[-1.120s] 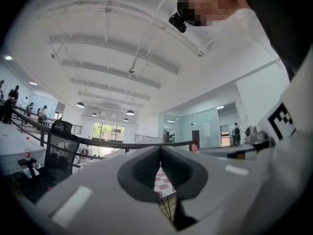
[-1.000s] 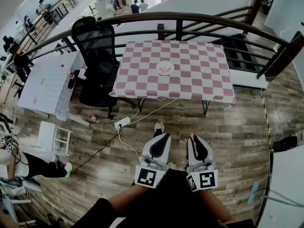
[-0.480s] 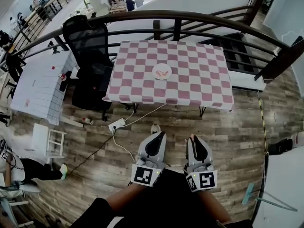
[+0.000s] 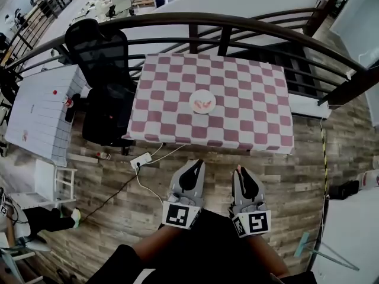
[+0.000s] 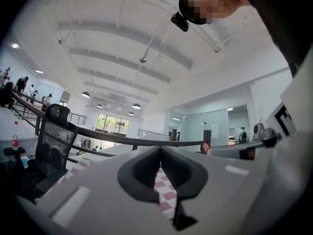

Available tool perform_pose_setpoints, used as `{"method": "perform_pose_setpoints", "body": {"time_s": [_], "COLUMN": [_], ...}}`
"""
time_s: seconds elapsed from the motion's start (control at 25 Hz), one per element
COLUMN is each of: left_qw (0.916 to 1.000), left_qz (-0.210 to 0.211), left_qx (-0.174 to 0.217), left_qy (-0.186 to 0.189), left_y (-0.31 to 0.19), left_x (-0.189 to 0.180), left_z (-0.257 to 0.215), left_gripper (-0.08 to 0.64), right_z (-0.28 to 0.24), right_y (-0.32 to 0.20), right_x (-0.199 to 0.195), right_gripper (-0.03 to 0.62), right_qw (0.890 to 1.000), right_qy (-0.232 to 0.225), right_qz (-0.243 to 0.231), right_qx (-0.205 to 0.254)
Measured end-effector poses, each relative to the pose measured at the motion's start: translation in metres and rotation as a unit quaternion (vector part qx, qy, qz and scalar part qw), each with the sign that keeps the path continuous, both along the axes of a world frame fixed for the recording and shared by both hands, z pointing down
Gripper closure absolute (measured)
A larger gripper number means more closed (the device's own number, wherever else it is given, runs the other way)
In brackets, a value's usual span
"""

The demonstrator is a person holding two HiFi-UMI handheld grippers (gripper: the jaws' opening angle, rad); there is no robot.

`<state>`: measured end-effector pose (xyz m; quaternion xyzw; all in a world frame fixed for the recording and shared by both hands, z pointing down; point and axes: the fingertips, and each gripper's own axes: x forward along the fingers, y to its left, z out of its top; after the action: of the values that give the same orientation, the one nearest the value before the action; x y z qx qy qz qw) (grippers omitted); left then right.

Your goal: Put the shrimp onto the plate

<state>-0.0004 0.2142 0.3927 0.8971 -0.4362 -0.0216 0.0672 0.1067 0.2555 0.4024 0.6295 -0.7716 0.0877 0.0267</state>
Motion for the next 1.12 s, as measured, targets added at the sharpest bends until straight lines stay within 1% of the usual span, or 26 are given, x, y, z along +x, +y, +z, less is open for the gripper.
{"method": "perform_pose_setpoints", "body": {"time_s": [0.08,0.24,0.32,0.44,0.56,0.76,0.92,1.04,1.12], "left_qw": [1.0,0.9996,0.9993,0.9994,0.9997,0.9996,0.9991,0.9989,0.9985], "left_qz": [-0.003,-0.012,-0.018,-0.019,-0.011,-0.007,0.006,0.004,0.0], "left_qx": [-0.002,-0.026,-0.032,-0.029,-0.02,-0.026,-0.033,-0.046,-0.054], "left_qy": [0.001,0.004,0.005,0.0,-0.003,-0.006,-0.027,-0.007,0.0], "left_y": [-0.024,-0.077,-0.107,-0.146,-0.177,-0.214,-0.232,-0.239,-0.242], "left_x": [-0.003,-0.016,-0.024,-0.033,-0.033,-0.038,-0.038,-0.033,-0.034], "left_z": [0.002,0.017,0.021,0.021,0.016,0.015,0.032,0.038,0.04], "left_gripper": [0.552,0.552,0.552,0.552,0.552,0.551,0.551,0.551,0.551], "right_z": [0.002,0.003,0.003,0.003,0.001,0.005,0.019,0.023,0.023], "right_y": [-0.024,-0.079,-0.108,-0.146,-0.179,-0.223,-0.239,-0.244,-0.249], "right_x": [-0.003,-0.01,-0.014,-0.021,-0.027,-0.023,-0.021,-0.015,-0.016], "right_gripper": [0.534,0.534,0.534,0.534,0.534,0.534,0.534,0.534,0.534], "right_qw": [1.0,1.0,1.0,1.0,1.0,0.999,0.999,0.998,0.998], "right_qy": [0.007,0.014,0.015,0.01,0.007,0.006,0.01,0.017,0.014], "right_qz": [-0.002,-0.005,-0.008,-0.009,-0.009,0.008,0.018,0.019,0.019], "right_qx": [-0.008,-0.012,-0.015,-0.019,-0.019,-0.031,-0.05,-0.062,-0.065]}}
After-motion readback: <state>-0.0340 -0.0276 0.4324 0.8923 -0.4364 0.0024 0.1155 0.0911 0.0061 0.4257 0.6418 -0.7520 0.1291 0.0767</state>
